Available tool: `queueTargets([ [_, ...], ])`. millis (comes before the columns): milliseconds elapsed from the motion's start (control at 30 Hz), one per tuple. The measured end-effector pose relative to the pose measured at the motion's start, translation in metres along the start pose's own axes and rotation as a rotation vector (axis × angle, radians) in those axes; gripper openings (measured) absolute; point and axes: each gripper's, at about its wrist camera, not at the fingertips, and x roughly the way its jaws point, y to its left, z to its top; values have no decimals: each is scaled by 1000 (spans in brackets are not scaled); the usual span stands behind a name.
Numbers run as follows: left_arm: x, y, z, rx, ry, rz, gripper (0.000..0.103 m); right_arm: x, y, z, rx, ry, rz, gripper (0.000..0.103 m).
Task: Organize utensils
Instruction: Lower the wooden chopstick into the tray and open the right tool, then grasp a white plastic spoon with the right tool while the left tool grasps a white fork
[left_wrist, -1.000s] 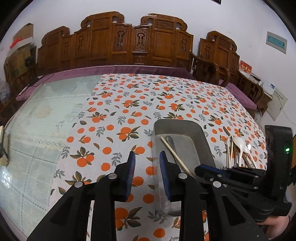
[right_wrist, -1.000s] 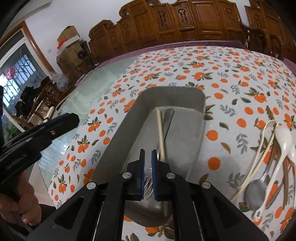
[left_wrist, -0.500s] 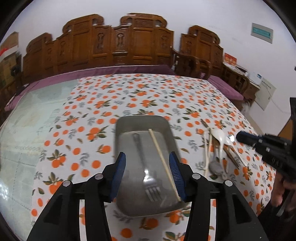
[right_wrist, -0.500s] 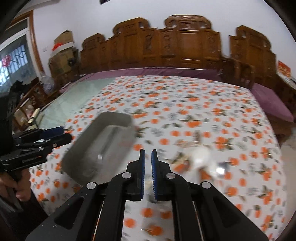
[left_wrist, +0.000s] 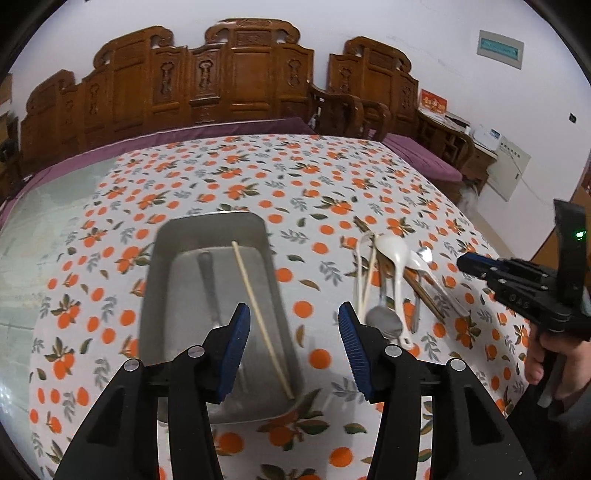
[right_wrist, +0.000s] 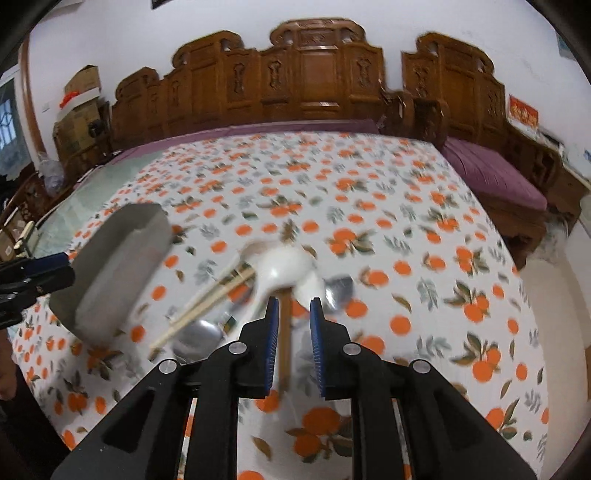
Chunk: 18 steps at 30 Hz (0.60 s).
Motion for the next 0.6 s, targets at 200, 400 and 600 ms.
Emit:
queueTargets([
  [200, 6, -15, -4, 27, 10, -12, 47, 13, -16, -9, -16, 41, -26, 19],
  [400, 12, -21, -10, 37, 24, -15, 47, 37, -24, -13, -45, 109, -17, 19],
  [600, 15, -28, -15, 52, 32, -16, 47, 52, -28, -6, -35, 136, 5, 19],
])
